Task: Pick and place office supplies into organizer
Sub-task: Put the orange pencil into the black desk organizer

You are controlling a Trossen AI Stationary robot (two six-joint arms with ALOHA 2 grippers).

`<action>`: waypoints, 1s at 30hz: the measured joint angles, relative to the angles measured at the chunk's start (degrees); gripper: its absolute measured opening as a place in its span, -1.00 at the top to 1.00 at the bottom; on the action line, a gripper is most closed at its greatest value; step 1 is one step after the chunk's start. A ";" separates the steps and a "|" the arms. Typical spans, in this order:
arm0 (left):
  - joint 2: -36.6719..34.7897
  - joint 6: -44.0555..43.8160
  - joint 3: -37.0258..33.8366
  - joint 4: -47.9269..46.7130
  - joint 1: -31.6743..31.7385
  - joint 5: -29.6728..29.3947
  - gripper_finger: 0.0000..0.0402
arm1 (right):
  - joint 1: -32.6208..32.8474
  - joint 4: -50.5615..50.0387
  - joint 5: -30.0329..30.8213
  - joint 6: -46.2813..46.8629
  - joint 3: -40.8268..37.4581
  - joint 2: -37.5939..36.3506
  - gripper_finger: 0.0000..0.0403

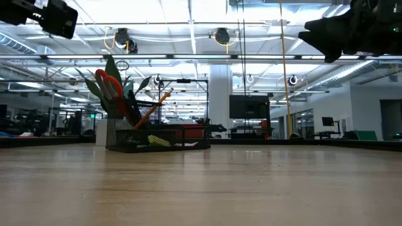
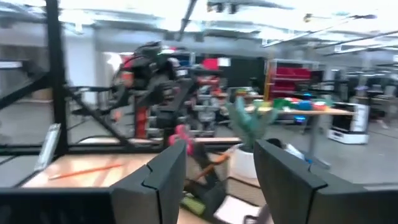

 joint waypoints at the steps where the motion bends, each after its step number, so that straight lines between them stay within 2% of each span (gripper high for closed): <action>1: 0.00 0.10 0.00 -1.06 -0.28 -0.06 -0.46 | 0.00 -1.06 1.10 0.01 0.00 -1.11 0.12; 8: 2.50 1.68 -0.02 -4.15 -3.13 -0.85 -0.46 | 0.00 -1.96 8.51 0.37 -0.07 -5.42 0.10; 11: 5.40 3.09 -0.02 -3.98 -4.70 -0.96 -0.46 | 0.00 -2.77 14.14 -0.41 -0.09 -6.25 0.10; 16: 10.49 -0.61 -0.04 -3.72 -7.20 -0.77 -0.47 | -0.02 -4.36 25.78 -5.44 -0.09 -6.25 0.09; 20: 13.19 -1.46 -0.04 -3.10 -10.13 -2.80 -0.47 | -0.02 -4.32 27.07 -6.86 -0.11 -6.23 0.09; 23: 15.45 2.27 -0.04 -1.66 -13.05 -4.69 -0.46 | -0.02 -4.32 27.05 -6.92 -0.11 -6.23 0.09; 30: 23.48 4.58 -0.04 -0.97 -21.42 -4.05 -0.46 | -0.02 -4.32 27.05 -6.92 -0.11 -6.23 0.09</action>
